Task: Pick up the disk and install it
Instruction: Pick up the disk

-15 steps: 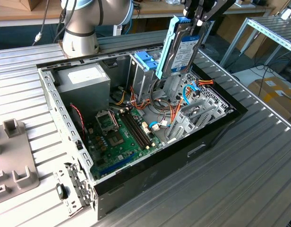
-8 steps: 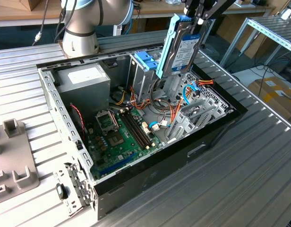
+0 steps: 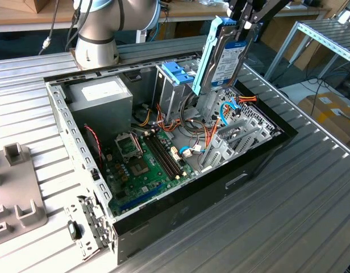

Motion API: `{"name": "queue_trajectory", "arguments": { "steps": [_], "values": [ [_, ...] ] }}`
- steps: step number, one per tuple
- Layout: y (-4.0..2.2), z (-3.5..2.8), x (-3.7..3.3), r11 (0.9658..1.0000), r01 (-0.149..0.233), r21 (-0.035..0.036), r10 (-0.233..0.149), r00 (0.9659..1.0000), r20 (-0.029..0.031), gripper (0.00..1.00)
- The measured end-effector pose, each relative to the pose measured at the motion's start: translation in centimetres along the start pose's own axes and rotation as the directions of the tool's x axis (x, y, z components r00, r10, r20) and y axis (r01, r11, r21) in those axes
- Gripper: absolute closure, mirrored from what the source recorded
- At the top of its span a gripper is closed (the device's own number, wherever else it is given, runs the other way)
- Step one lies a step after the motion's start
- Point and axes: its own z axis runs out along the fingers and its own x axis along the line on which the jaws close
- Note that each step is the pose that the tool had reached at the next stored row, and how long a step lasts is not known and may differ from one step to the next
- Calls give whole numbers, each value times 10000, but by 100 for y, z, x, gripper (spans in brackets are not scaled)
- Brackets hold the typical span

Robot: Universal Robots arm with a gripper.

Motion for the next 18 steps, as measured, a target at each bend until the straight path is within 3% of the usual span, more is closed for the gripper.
{"name": "queue_trajectory", "arguments": {
  "steps": [11, 18],
  "values": [
    [-44, 2, 198, 10000, -23, 2, 23, 10000, -64, 65],
    [-48, 2, 207, 10000, -24, 2, 24, 10000, -67, 65]
  ]
}}
